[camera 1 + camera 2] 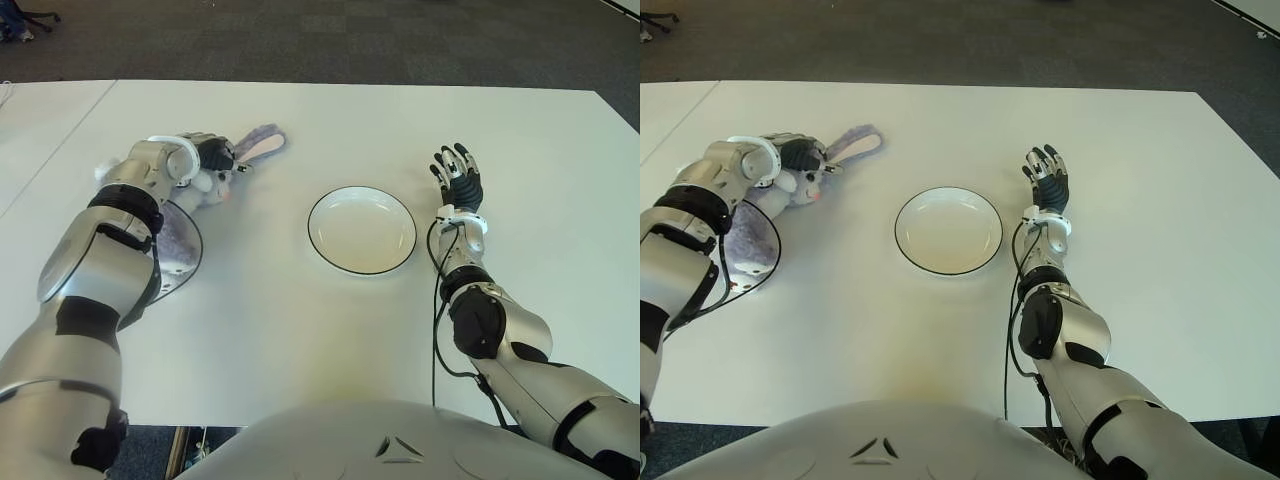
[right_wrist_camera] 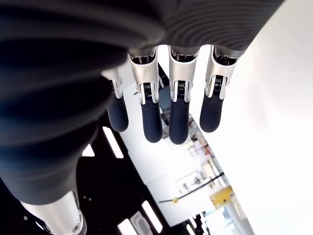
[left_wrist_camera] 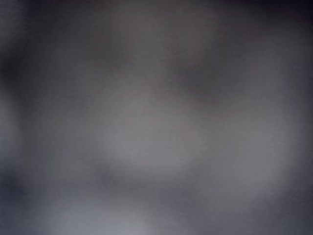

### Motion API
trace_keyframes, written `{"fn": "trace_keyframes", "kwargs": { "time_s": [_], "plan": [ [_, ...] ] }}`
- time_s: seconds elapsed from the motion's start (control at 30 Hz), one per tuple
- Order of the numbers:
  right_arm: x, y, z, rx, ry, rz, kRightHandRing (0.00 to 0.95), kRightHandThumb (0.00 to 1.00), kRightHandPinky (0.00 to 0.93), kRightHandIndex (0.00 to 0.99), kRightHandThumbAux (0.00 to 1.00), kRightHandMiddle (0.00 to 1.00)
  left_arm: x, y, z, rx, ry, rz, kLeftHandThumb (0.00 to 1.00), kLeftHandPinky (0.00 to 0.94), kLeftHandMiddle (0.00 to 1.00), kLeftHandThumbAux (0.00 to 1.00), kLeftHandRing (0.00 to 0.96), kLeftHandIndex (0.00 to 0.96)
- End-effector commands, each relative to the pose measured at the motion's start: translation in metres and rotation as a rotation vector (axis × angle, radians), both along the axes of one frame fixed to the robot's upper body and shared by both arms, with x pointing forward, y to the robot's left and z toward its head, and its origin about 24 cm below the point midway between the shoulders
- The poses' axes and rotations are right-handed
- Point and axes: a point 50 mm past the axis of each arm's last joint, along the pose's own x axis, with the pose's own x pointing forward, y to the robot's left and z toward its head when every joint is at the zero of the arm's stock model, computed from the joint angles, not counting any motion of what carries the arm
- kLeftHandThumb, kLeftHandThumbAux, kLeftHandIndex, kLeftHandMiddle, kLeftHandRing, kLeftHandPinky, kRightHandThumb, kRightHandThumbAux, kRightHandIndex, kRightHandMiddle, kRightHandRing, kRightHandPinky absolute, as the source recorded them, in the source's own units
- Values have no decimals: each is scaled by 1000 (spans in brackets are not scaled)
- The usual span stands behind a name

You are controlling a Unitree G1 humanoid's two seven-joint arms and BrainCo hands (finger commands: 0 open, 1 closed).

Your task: Put the doll into the plate.

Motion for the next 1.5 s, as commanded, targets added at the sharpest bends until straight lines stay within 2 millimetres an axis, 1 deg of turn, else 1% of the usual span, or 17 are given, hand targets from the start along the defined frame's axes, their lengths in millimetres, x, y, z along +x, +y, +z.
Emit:
{"fn": "trace_keyframes", "kwargs": {
  "time_s": [0.03,0.27,0.4,0.5,0.67,0.87,0.97,1.03,1.07,1.1,1.13,1.17,1.2,1.23,1.3,1.37,1.5],
  "plan": [
    [-78,14,-94,183,391,-28,249,195,251,206,786,258,-41,26,-62,109,348,57,162,0,0,215,0,0],
    [-79,13,-94,179,389,-22,264,227,274,205,777,267,-44,32,-60,119,368,48,123,0,0,237,0,0],
    [-79,12,-94,180,386,-20,271,234,280,207,776,272,-43,35,-56,123,378,41,102,0,0,248,0,0],
    [-80,11,-94,184,378,-20,275,239,274,210,774,276,-41,40,-41,127,394,15,81,0,0,266,0,0],
    [-80,11,-94,186,376,-23,278,252,282,213,774,277,-42,40,-42,155,412,-3,74,0,0,282,0,0],
    [-78,10,-92,158,379,-17,275,255,274,208,772,272,-39,45,-26,178,396,-17,70,0,0,294,0,0],
    [-78,10,-92,155,385,-16,276,250,289,204,782,273,-38,48,-17,163,365,-13,73,0,0,301,0,0],
    [-79,10,-94,162,390,-17,283,257,296,209,788,280,-37,49,-11,149,338,-17,100,0,0,318,0,0],
    [-79,10,-94,170,385,-18,283,258,296,209,788,280,-36,48,0,114,267,-31,101,0,0,319,0,0],
    [-79,10,-94,174,380,-18,286,275,291,217,784,283,-36,48,8,92,218,-41,204,0,0,356,0,0],
    [-79,10,-93,178,376,-18,287,280,289,219,783,284,-37,46,14,62,151,-52,231,0,0,364,0,0],
    [-79,10,-93,180,374,-18,286,284,286,220,783,283,-38,46,17,43,109,-58,276,0,0,372,0,0],
    [-79,10,-93,181,375,-19,286,285,285,220,782,283,-39,45,18,17,52,-66,283,0,0,373,0,0],
    [-79,10,-94,181,376,-20,285,288,285,220,784,283,-41,44,19,0,14,-70,325,0,0,377,0,0],
    [-79,10,-94,182,379,-21,285,296,290,219,784,283,-45,44,23,-41,-90,-82,361,0,0,377,0,0],
    [-79,10,-94,182,381,-22,286,304,290,218,782,283,-52,43,32,-66,-214,-100,398,0,0,363,0,0],
    [-79,10,-93,183,380,-24,288,312,296,217,779,284,-68,42,51,-66,-381,-138,435,0,0,330,0,0]
  ]
}}
